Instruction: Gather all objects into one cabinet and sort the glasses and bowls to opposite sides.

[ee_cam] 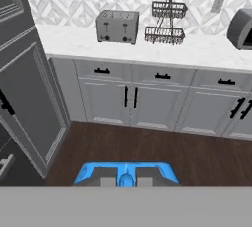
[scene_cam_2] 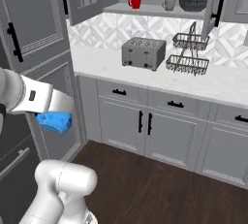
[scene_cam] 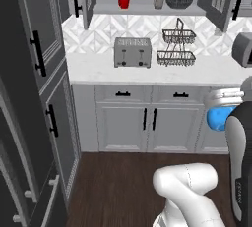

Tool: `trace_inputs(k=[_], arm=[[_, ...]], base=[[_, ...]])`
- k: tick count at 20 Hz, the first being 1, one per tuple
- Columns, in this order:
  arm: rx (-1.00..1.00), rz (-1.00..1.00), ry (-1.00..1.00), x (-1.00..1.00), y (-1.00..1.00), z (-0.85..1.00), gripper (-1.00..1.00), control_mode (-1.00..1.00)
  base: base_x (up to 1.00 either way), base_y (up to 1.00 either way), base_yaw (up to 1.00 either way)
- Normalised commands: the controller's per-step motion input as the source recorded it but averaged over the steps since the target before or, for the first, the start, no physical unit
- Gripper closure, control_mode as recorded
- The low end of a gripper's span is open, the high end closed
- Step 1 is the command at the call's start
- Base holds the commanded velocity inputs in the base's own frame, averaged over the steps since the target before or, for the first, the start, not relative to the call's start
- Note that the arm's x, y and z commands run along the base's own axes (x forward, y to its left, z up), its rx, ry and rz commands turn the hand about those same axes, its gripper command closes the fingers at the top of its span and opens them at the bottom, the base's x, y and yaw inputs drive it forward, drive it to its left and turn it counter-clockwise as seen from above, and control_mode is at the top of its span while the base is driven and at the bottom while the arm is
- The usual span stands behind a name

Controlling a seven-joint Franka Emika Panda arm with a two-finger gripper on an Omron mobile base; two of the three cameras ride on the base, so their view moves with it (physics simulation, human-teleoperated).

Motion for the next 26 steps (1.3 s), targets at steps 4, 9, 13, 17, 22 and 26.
trace_inputs(k=[4, 9, 13, 17, 22, 26], arm=[[0.00, 0.00, 0.00, 0.00, 0.00, 0.00, 1.00, 1.00], [0.00, 0.00, 0.00, 0.00, 0.00, 0.00, 1.00, 1.00], [0.00, 0.00, 0.00, 0.00, 0.00, 0.00, 1.00, 1.00], [0.00, 0.00, 0.00, 0.00, 0.00, 0.00, 1.00, 1.00], [0.00, 0.00, 0.00, 0.00, 0.00, 0.00, 1.00, 1.00], [0.00, 0.00, 0.00, 0.00, 0.00, 0.00, 1.00, 1.00]], base=[[1.00, -0.01, -0.10], [1.00, 0.08, -0.09], [1.00, 0.36, -0.04], [1.00, 0.34, -0.05], [1.00, 0.11, -0.07], [1.00, 0.00, -0.09]])
